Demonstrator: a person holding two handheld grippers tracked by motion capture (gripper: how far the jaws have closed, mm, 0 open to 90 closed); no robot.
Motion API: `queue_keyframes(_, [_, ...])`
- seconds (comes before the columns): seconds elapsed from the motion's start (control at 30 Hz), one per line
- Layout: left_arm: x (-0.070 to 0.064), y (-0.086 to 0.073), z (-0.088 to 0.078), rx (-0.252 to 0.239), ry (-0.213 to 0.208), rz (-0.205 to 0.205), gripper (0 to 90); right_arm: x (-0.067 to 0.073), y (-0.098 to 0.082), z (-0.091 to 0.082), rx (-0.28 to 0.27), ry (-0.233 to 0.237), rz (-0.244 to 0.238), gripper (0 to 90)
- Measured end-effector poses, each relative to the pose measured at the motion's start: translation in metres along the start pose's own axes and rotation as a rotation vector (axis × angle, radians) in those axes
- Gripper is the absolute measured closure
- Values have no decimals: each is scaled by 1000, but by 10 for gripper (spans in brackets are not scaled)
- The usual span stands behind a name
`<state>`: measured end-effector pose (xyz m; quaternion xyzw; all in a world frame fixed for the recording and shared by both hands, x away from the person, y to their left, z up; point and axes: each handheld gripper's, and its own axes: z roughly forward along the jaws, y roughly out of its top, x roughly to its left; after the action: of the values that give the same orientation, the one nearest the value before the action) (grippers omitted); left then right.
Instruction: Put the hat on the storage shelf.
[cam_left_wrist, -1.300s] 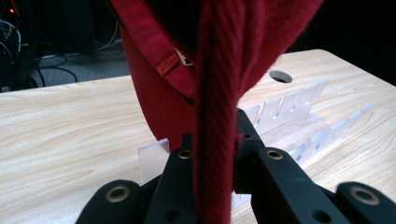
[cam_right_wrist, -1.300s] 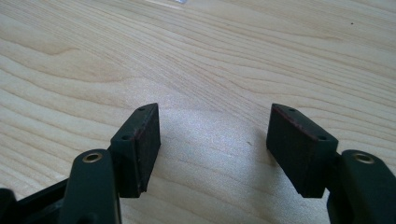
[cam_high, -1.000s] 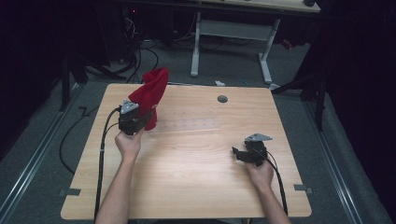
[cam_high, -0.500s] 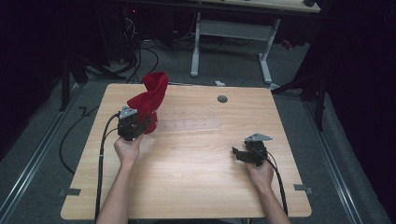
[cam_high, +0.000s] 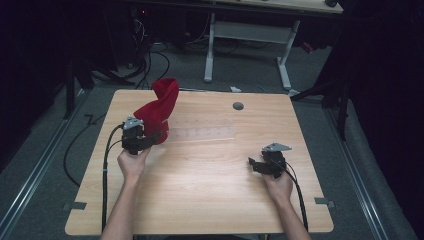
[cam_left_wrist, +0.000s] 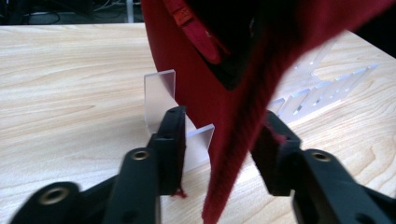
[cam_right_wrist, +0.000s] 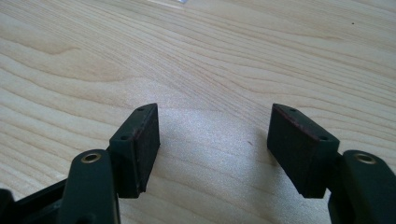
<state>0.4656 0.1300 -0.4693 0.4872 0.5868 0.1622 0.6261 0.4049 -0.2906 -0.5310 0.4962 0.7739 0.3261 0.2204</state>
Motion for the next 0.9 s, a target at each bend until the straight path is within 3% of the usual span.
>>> queue_keyframes(0.2, [-5, 3, -7, -18, -8, 18, 481, 0, 0, 0, 0, 0, 1, 346])
queue_keyframes(0.37, [-9, 2, -13, -22, 2, 75, 486, 0, 0, 0, 0, 0, 1, 346])
queue_keyframes(0.6, [-7, 5, -25, -54, -1, 50, 482, 0, 0, 0, 0, 0, 1, 346])
queue_keyframes(0.9, [-10, 6, -39, -50, -18, 66, 481, 0, 0, 0, 0, 0, 1, 346])
